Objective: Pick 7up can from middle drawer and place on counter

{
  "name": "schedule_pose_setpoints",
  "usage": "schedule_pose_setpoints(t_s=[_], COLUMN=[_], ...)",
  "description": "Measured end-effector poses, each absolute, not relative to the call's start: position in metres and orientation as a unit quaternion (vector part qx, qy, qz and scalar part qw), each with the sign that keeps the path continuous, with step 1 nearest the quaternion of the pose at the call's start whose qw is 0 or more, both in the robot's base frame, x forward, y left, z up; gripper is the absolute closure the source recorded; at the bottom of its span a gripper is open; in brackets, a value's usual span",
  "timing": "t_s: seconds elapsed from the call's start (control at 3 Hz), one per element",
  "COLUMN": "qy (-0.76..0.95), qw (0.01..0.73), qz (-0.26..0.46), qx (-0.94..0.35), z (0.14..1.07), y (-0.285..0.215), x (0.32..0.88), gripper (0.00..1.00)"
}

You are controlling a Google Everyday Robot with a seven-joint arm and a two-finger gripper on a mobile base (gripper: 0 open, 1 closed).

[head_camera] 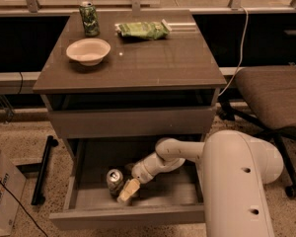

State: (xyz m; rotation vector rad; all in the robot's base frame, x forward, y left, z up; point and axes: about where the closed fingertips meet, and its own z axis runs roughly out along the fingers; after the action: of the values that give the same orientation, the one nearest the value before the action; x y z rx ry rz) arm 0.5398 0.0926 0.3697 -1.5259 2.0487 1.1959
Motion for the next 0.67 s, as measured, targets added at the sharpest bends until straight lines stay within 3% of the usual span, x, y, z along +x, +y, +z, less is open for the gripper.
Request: schedule_pose_setpoints(t_s=[0.67], qy=[0.717], qw=[0.16], qz=[0.419], qx=[-0.534], z=[0.3697], y=[0.0935], x=[0.5398], gripper=[0.0])
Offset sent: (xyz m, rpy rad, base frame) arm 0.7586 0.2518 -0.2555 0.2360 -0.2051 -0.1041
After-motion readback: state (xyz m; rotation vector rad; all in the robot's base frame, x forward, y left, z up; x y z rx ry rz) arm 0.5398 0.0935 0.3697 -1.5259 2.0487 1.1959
